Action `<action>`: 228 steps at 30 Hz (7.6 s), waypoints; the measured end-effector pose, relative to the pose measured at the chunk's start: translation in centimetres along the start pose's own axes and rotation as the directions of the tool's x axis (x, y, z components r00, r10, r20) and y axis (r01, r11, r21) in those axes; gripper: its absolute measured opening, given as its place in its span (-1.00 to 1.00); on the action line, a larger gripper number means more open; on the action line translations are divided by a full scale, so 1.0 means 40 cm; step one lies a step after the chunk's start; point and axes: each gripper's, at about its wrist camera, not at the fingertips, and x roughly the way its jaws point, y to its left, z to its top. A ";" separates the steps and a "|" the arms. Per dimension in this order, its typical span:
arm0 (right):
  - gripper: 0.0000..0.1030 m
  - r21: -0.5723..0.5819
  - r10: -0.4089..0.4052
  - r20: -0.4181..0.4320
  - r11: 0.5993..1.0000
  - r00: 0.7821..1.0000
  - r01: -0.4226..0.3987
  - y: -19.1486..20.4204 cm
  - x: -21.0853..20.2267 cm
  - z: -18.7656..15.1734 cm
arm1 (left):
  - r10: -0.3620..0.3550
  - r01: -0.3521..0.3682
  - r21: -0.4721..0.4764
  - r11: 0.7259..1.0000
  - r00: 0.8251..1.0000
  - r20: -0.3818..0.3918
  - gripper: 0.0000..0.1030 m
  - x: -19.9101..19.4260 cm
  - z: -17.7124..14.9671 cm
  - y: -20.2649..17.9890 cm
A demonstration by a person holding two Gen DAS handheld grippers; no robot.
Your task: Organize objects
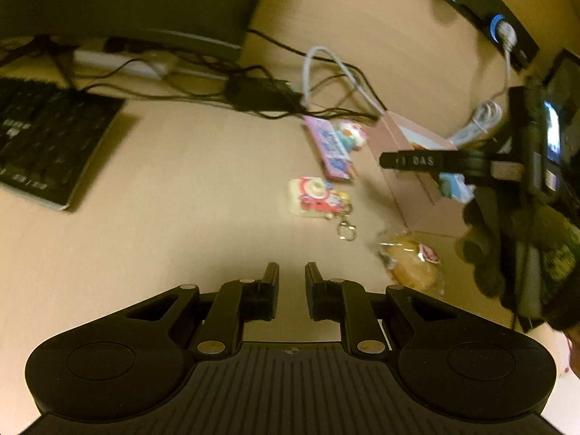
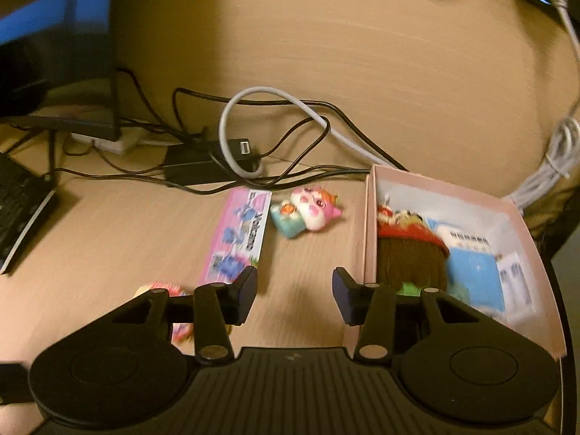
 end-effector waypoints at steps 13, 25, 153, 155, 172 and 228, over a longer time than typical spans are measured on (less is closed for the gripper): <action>0.06 0.011 -0.247 -0.067 0.969 0.967 0.248 0.037 0.302 0.203 | 0.084 -0.082 -0.122 0.989 0.996 0.013 -0.68 -0.085 -0.038 0.124; -0.19 -0.082 -0.086 -0.120 0.994 0.989 0.076 0.097 0.179 0.032 | 0.037 -0.039 -0.099 0.994 0.999 -0.023 -0.68 -0.041 -0.026 0.115; 0.00 0.269 -0.135 0.023 0.955 0.991 0.124 -0.334 -0.431 -0.484 | 0.018 0.008 0.342 0.940 0.997 -0.074 0.20 0.530 0.197 -0.754; 0.00 0.265 -0.135 0.018 0.956 0.991 0.126 -0.342 -0.426 -0.479 | -0.010 0.028 0.332 0.943 0.998 -0.058 0.20 0.499 0.202 -0.739; -0.01 0.334 -0.034 0.231 0.941 0.972 -0.046 -0.418 -0.366 -0.065 | -0.076 0.076 0.046 0.996 0.997 -0.007 0.12 0.112 0.061 -0.287; 0.66 0.055 0.189 -0.074 0.981 0.979 -0.186 -0.034 -0.201 -0.238 | 0.276 -0.278 -0.021 0.960 0.959 -0.066 -0.06 0.087 0.054 0.091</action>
